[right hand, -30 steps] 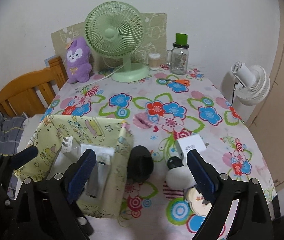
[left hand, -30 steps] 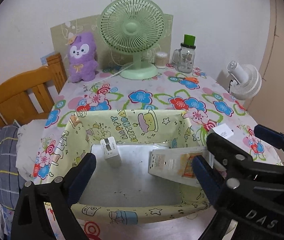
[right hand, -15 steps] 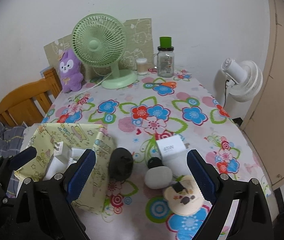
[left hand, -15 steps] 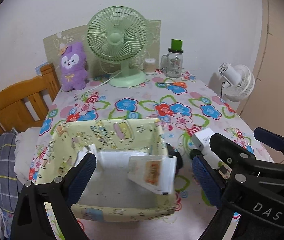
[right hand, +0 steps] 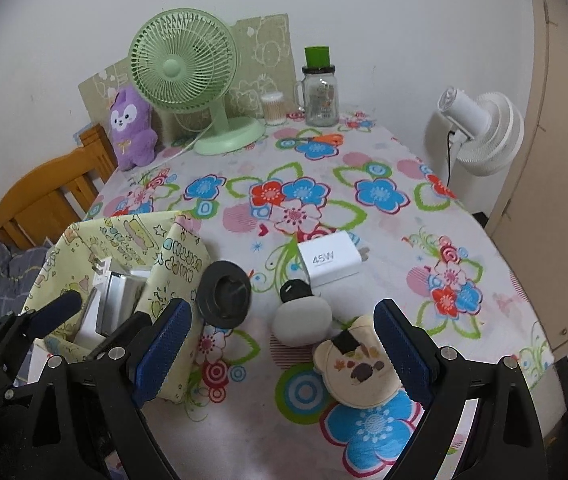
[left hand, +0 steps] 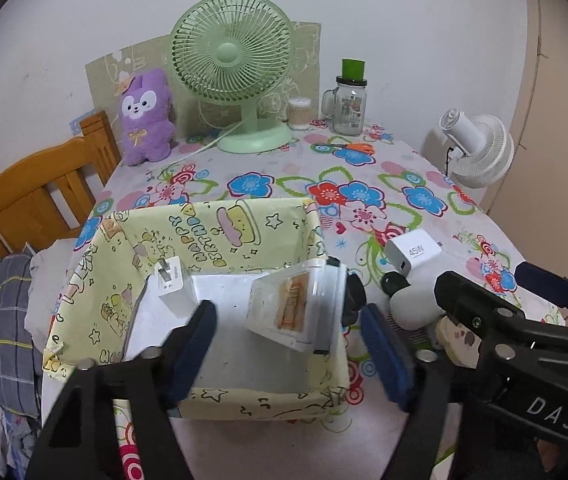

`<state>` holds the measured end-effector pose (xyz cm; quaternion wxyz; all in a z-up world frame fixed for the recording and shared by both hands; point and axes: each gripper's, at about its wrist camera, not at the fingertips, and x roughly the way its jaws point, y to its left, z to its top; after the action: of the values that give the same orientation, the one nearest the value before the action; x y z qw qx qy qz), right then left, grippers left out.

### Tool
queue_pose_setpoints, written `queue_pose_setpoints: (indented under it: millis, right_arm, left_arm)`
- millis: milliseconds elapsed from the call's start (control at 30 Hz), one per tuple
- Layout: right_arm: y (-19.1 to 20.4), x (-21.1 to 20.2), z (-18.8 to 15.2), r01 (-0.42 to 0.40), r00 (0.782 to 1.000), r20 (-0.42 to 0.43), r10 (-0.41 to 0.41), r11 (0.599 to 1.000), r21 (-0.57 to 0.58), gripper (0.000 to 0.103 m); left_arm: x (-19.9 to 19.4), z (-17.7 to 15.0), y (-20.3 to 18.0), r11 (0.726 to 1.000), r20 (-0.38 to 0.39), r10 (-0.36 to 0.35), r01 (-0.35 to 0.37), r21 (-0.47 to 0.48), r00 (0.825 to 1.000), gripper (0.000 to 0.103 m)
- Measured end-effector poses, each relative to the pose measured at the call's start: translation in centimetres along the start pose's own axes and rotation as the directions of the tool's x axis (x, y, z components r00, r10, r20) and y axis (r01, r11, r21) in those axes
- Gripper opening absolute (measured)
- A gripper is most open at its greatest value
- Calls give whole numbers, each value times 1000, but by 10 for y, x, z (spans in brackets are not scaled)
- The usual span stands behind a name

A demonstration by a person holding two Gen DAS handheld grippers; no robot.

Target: Organize rigid objects

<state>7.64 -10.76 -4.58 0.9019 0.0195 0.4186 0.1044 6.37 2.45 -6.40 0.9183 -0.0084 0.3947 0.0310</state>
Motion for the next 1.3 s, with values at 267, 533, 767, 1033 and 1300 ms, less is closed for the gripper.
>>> queue_pose_setpoints:
  millis: [267,533,767,1033,1300]
  right_arm:
    - [5,7,6,-30,1000,4,30,999,11,94]
    - [15,15,18,-53,999,-3,53,998,17,94]
    - [22,10,20,-26,1000,15,26,999,-23,94]
    - [-16,2,12,27,1000,8,-27,999,40,94]
    - [-45,-4,5,57,998,10,-58,997,52,94]
  left_arm:
    - [-1,7,1,999,8,-32,32,14,999,39]
    - [-3,23,41,991,50,120,-116,-65,992,39]
    - [-7,24,36,987,84,158,-155,-38,984,78]
    - [1,16,11,998,30,64,-63,-18,998,84]
    - [4,12,-18,999,26,35,-34,-22,999,85]
